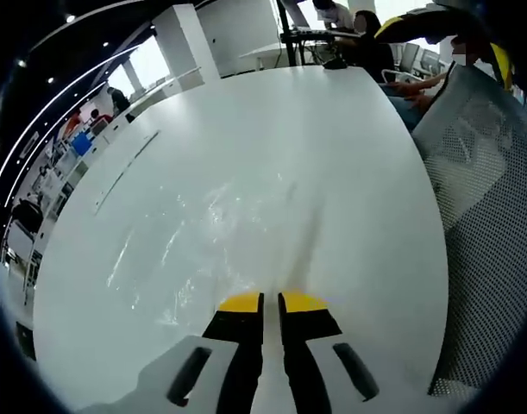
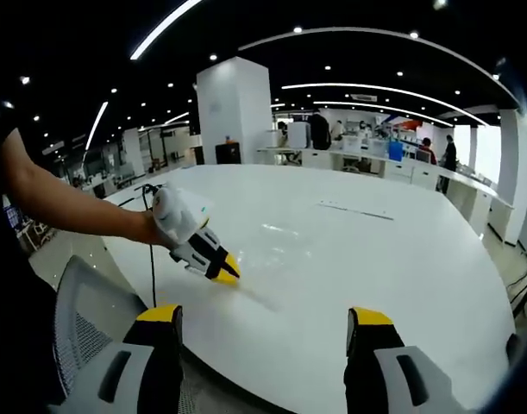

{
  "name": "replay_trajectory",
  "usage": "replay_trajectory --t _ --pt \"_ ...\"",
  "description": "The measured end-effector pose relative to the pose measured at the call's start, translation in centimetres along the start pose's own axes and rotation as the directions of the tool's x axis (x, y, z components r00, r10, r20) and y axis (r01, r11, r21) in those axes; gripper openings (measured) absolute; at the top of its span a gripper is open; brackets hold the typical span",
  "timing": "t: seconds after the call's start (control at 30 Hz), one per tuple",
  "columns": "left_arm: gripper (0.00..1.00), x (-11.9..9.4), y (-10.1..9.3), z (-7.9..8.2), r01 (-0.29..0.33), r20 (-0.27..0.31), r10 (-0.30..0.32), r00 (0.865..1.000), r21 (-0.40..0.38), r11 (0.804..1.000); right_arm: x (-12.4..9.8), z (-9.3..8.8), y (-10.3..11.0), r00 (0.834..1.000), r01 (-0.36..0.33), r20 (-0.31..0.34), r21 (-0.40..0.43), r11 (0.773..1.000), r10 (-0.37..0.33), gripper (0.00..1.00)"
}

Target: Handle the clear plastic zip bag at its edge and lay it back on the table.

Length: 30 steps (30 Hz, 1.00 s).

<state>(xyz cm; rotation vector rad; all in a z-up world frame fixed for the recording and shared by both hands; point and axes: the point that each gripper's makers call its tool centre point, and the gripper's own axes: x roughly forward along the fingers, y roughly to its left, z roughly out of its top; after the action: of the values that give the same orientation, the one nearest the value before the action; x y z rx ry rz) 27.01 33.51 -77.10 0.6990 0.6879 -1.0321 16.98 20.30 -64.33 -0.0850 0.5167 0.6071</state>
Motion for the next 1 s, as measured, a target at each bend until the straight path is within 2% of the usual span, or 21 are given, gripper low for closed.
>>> replay_trajectory --t 0.07,0.17,0.3,0.4,0.6,0.67,0.87,1.0 --pt "0.07 -0.4 0.0 0.0 -0.002 0.005 0.002 1.0 0.003 1.0 0.0 0.0 0.1 1.0 -0.008 0.0 -0.002 1.0 0.008 0.78" --pt "0.1 -1.2 -0.9 0.5 0.045 0.012 -0.044 0.999 -0.071 0.996 0.1 -0.1 0.1 1.0 -0.012 0.002 -0.004 1.0 0.012 0.78" --pt "0.13 -2.0 -1.1 0.6 0.045 0.024 -0.043 0.999 -0.069 0.997 0.2 -0.1 0.3 1.0 -0.014 0.001 -0.002 1.0 0.014 0.78" --pt "0.15 -2.8 -1.1 1.3 0.039 0.069 -0.032 0.997 -0.11 0.993 0.2 -0.3 0.3 1.0 -0.018 -0.003 -0.006 1.0 0.018 0.78" --pt "0.19 -4.7 -0.9 2.3 0.013 0.137 0.006 0.991 -0.138 0.99 0.4 -0.9 0.2 0.999 -0.03 -0.015 -0.005 1.0 0.03 0.78" --pt "0.2 -5.5 -1.1 2.8 0.012 0.175 0.012 0.985 -0.132 0.991 0.4 -0.9 0.3 0.999 -0.04 -0.01 0.002 0.999 0.04 0.79" --pt "0.24 -7.4 -1.5 3.4 0.002 0.207 0.027 0.978 -0.141 0.99 0.5 -1.0 0.3 0.999 -0.053 0.003 0.007 0.999 0.053 0.79" --pt "0.26 -9.6 -1.4 4.3 -0.016 0.262 0.061 0.963 -0.173 0.985 0.6 -0.9 0.5 0.998 -0.062 0.018 0.006 0.998 0.061 0.79"
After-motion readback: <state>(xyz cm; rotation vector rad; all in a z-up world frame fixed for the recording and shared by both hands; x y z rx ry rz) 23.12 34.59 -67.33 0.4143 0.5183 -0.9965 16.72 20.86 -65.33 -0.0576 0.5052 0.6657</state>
